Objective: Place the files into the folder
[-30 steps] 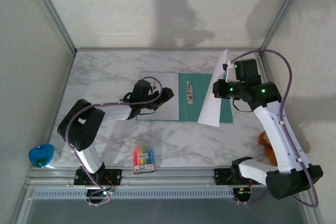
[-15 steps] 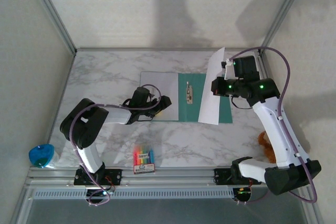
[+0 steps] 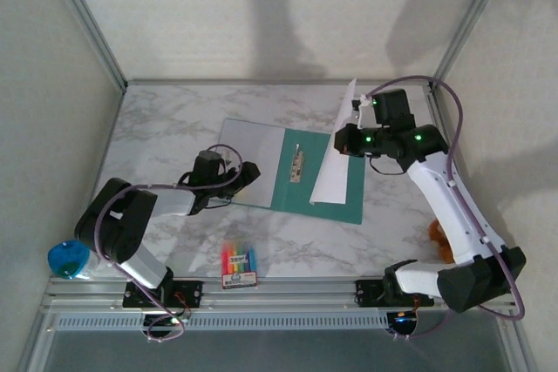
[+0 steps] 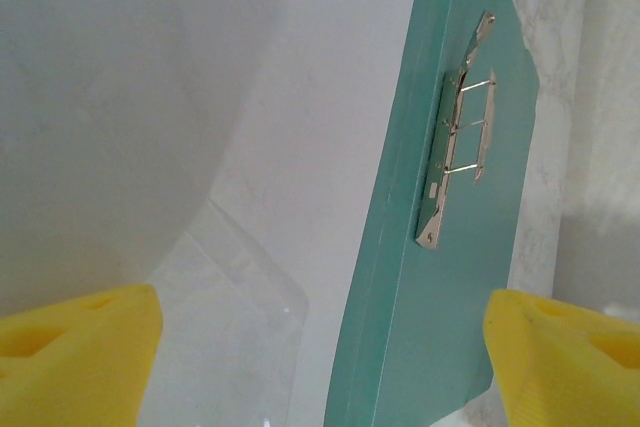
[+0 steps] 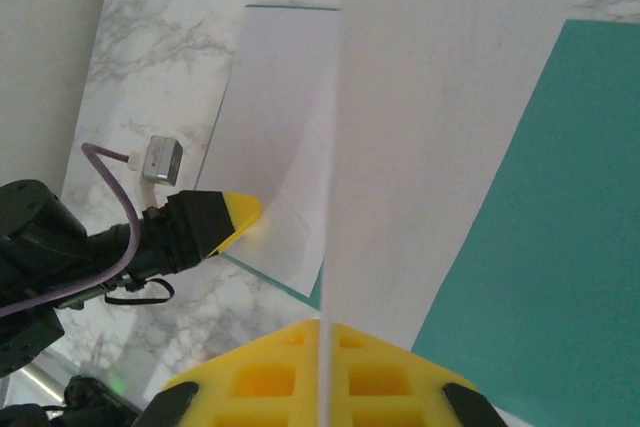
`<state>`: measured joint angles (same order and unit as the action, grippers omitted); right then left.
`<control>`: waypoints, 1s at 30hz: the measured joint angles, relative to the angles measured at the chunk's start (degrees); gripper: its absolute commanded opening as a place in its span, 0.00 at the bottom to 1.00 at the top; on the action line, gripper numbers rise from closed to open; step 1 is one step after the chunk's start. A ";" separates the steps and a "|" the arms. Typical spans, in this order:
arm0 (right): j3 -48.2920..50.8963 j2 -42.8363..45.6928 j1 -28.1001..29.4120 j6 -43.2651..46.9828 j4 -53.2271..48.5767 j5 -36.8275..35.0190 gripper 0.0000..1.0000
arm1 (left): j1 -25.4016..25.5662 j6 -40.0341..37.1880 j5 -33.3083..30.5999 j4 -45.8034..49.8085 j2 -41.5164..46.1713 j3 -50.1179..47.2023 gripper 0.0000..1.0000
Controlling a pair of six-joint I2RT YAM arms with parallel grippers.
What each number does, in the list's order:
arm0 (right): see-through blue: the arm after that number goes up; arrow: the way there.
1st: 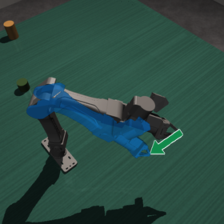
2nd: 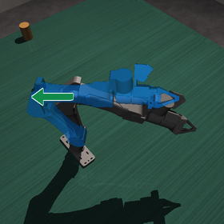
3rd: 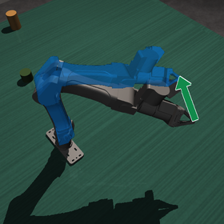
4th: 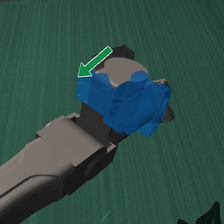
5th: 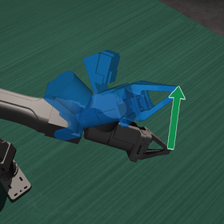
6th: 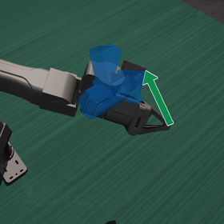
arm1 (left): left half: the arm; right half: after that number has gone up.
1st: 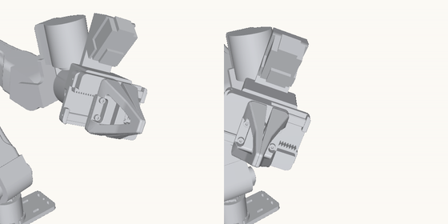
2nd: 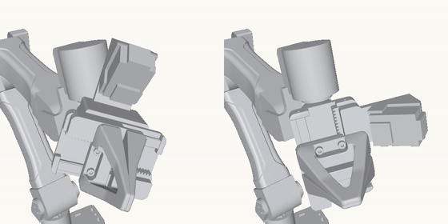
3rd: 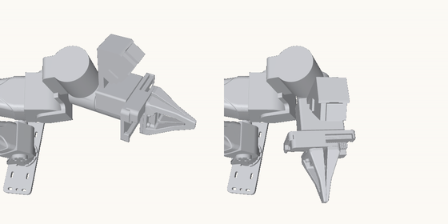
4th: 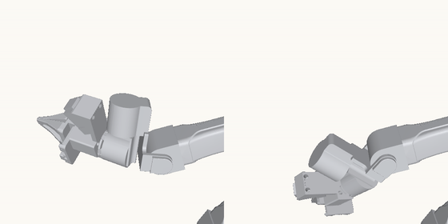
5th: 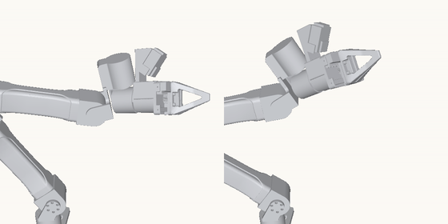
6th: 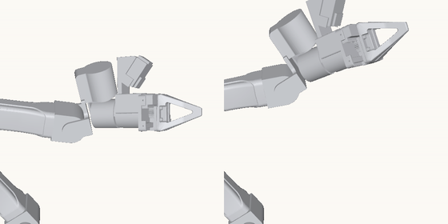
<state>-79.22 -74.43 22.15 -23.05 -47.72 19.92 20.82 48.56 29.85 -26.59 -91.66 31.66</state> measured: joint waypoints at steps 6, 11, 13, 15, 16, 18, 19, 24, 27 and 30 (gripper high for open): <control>-2.62 -5.27 3.93 -2.19 2.84 3.15 0.00 | -0.68 -0.22 0.13 -0.07 2.14 -2.12 0.85; -4.85 -7.02 5.84 -3.96 7.37 6.43 0.00 | -1.27 -0.26 -0.11 1.57 3.32 -2.45 0.85; -4.81 -6.99 5.99 -4.68 9.11 7.21 0.00 | -1.38 -0.39 -0.55 2.60 3.85 -2.45 0.86; -4.31 -6.82 5.97 -4.92 10.95 7.19 0.00 | -1.44 -0.39 -1.20 3.69 4.52 -2.58 0.86; -3.26 -6.40 5.97 -4.92 12.22 7.17 0.00 | -1.42 -0.42 -1.42 4.20 4.85 -2.60 0.86; -0.15 -5.31 5.84 -4.87 14.08 7.08 0.00 | -1.42 -0.42 -1.95 5.22 5.38 -2.64 0.86; 2.10 -4.57 5.68 -4.85 15.08 6.91 0.00 | -1.44 -0.42 -2.27 5.70 5.55 -2.64 0.86; 15.26 -2.67 3.08 -4.81 19.19 4.74 0.00 | -1.44 -0.74 -2.93 8.00 5.62 -1.64 0.86; 21.55 -3.41 1.18 -4.63 20.76 3.19 0.00 | -1.44 -1.27 -3.15 10.25 4.90 -0.02 0.86; 23.89 -5.29 -0.37 -3.78 21.20 2.08 0.00 | -1.51 -1.95 -3.87 12.41 3.89 1.88 0.86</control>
<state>-55.33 -79.72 21.78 -26.83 -26.52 22.00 19.31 46.61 25.98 -14.17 -87.77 33.54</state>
